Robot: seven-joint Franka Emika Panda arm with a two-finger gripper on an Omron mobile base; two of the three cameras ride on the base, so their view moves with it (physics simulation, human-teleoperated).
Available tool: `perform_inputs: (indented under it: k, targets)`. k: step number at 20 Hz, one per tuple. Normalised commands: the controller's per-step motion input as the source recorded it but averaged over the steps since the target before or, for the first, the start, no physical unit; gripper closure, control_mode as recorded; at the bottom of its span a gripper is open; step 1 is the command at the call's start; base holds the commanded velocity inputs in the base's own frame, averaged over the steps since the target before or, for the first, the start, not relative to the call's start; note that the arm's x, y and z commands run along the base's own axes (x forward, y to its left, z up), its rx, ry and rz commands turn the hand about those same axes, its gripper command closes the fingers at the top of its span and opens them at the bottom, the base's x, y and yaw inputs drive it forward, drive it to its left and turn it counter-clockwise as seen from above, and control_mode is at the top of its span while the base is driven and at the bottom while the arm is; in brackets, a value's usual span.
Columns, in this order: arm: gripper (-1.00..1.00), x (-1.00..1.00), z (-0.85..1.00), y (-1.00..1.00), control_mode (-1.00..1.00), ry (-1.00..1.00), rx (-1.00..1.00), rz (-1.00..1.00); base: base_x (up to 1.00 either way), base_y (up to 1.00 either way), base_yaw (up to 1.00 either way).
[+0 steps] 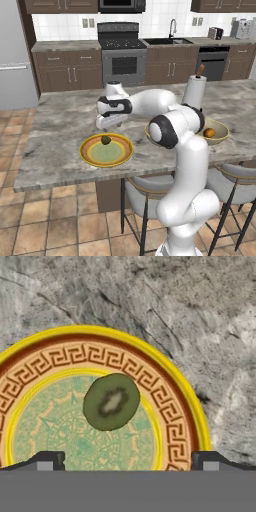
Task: Take the fruits from the plate on the dining counter and place two fruits in each bowl.
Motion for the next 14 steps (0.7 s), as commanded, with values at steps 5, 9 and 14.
perform_inputs:
  k: [5, 9, 14]
  targets:
    - [-1.00, 0.10, -0.04, 0.16, -1.00, 0.00, 0.00, 0.00, 0.00, 0.00, 0.00]
    - [-1.00, 0.04, -0.15, 0.23, -1.00, 0.00, 0.00, 0.00, 0.00, 0.00, 0.00]
    - [-1.00, 0.11, -0.15, 0.07, -1.00, 0.00, 0.00, 0.00, 0.00, 0.00, 0.00]
